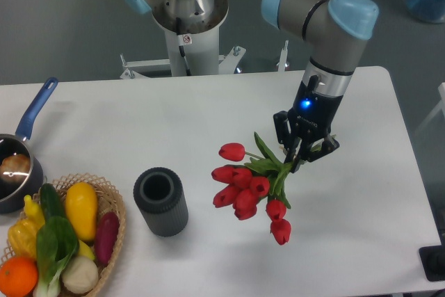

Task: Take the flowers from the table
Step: 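Raise the gripper high, holding the tulip bunch by its stems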

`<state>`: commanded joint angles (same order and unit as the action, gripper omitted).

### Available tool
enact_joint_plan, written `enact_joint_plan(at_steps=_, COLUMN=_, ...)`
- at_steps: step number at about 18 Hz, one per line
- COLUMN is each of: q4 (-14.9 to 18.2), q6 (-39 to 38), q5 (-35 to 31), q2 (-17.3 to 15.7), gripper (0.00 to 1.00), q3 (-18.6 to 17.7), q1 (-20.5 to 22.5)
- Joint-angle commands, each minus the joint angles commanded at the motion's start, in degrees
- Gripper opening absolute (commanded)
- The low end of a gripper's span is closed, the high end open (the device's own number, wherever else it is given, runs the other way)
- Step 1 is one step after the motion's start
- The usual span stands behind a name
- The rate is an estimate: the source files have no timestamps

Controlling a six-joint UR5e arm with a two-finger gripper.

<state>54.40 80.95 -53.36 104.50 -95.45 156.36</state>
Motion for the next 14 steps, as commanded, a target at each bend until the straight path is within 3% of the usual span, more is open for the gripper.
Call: enact_joint_plan(at_steps=14, q4=0.1, q6=-2.6, q5=1.3, q2=-2.0, gripper=0.23, q3=-0.1, q1=0.6)
